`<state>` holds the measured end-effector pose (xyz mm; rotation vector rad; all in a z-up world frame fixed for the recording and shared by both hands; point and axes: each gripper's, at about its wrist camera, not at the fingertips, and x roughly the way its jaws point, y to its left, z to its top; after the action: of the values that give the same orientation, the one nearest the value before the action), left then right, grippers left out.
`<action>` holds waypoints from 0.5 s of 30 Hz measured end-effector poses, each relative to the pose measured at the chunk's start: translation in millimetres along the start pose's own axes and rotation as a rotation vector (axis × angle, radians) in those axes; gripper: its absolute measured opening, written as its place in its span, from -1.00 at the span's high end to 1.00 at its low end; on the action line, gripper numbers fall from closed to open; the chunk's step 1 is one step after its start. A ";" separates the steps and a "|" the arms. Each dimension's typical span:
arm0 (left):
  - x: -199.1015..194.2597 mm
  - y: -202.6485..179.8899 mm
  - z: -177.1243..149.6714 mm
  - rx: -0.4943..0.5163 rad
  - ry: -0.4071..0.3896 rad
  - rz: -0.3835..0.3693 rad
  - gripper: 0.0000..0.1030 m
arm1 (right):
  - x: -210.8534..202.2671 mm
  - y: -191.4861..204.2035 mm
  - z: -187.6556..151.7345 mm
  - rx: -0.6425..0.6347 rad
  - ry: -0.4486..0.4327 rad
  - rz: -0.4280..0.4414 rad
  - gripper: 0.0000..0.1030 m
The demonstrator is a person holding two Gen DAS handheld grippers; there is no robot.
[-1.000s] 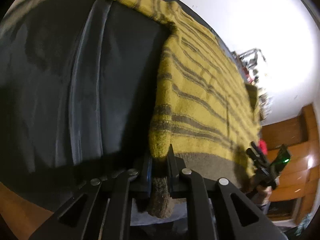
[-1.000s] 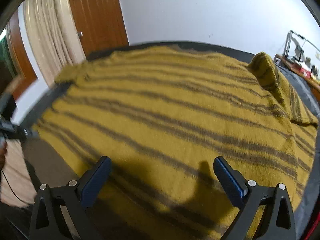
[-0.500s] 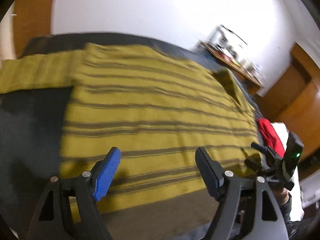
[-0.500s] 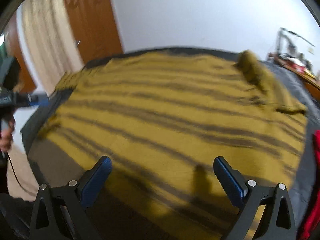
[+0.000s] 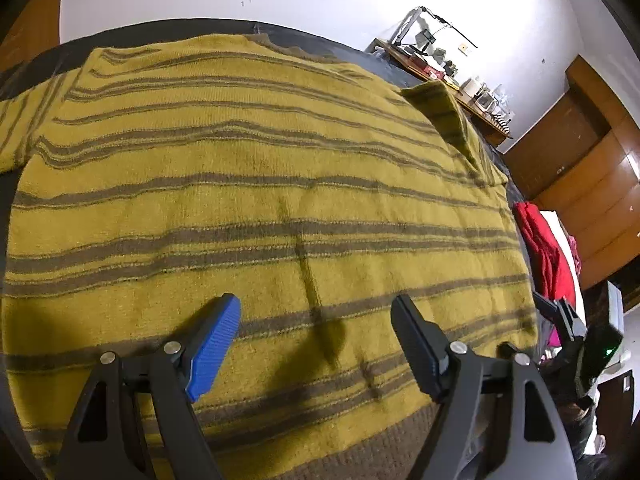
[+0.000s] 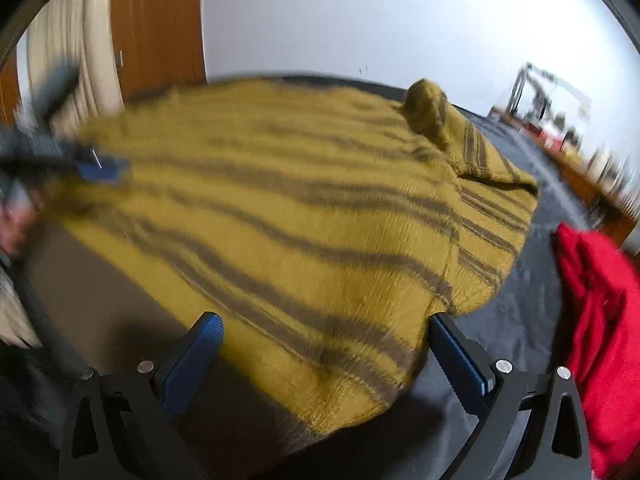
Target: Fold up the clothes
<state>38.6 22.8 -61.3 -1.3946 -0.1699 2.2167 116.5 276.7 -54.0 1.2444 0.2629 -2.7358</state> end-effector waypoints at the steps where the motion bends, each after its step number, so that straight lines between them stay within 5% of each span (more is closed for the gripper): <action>1: 1.0 -1.2 0.7 0.004 0.004 0.005 -0.57 | -0.1 -1.8 0.7 0.009 0.002 0.014 -1.00; 5: 2.6 -7.3 9.8 -0.002 0.022 0.002 -0.57 | -6.3 -26.6 4.0 0.125 -0.017 0.108 -1.00; 10: -1.2 -34.7 30.4 0.048 0.000 -0.070 -0.57 | -30.3 -93.0 1.8 0.433 -0.128 0.134 -0.99; 15: 3.4 -61.8 51.4 0.112 -0.021 -0.118 -0.58 | -28.3 -131.2 0.3 0.571 -0.116 0.012 -0.36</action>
<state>14.5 85.9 -17.6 -1.2688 -0.1299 2.1114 110.6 406.0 -18.4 1.1679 -0.5737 -2.9601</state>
